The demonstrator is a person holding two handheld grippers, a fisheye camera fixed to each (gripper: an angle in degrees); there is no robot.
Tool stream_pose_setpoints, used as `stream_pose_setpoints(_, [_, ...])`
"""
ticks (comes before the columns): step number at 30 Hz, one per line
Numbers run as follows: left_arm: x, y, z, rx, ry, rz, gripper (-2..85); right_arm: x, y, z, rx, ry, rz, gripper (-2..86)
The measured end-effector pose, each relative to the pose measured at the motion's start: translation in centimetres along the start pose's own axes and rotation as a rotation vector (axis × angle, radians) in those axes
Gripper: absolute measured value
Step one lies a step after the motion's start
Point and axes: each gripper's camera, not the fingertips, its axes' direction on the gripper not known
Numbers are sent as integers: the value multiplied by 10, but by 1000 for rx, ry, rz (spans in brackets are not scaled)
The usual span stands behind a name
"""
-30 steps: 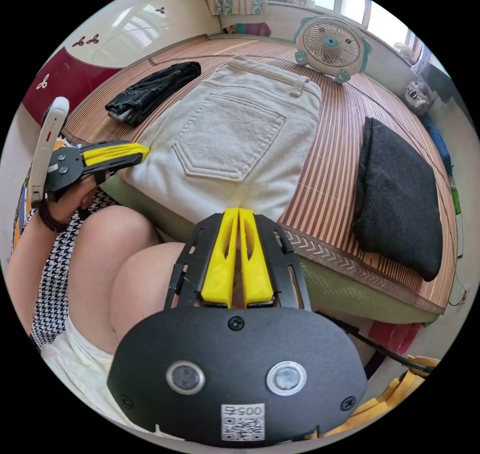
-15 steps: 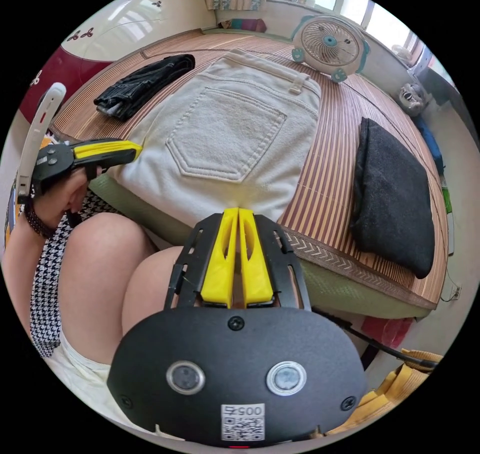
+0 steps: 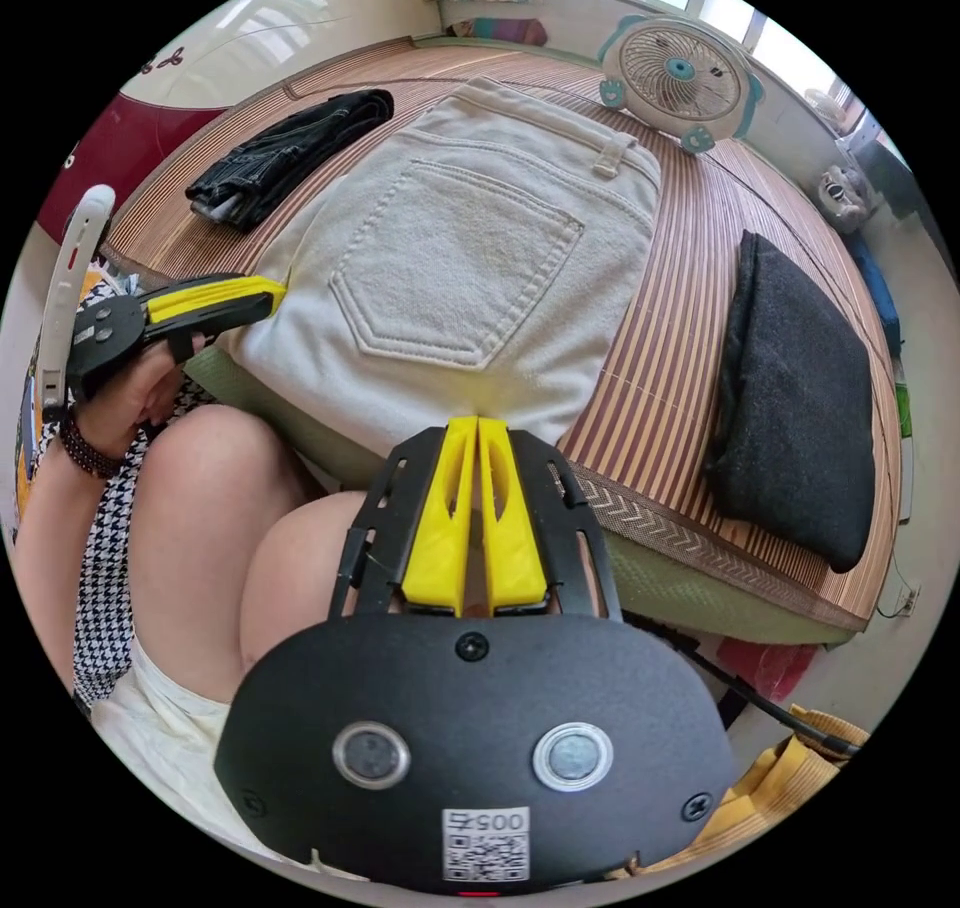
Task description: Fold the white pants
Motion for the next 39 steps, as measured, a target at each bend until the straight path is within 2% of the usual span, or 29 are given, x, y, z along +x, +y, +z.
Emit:
stream_pose_setpoints(8, [-11, 16, 3, 12, 12, 0, -6, -17, -2, 3, -3, 80, -23, -9])
stream_pose_setpoints(14, [-19, 29, 6, 20, 13, 10, -6, -7, -5, 3, -18, 16, -2, -9])
stream_pose_setpoints(23, [-29, 68, 7, 129, -27, -21, -6, -13, -7, 4, -38, 59, -46, -9])
stream_pose_setpoints(26, [-43, 78, 6, 148, 20, -52, -4, -8, -3, 3, -24, 38, -41, -9])
stream_pose_setpoints(29, [-71, 92, 2, 184, 161, -111, 2, -2, 4, 1, 8, 13, -34, -9])
stream_pose_setpoints(31, [-94, 114, -16, 278, 235, -129, 16, 3, 9, 0, 32, -9, -22, -9])
stream_pose_setpoints(34, [-113, 149, -40, 378, 167, -124, 73, 12, 18, -1, 76, -46, -4, -9])
stream_pose_setpoints(39, [-141, 200, -46, 388, 191, -184, 116, 23, 31, -3, 129, -93, 42, -9])
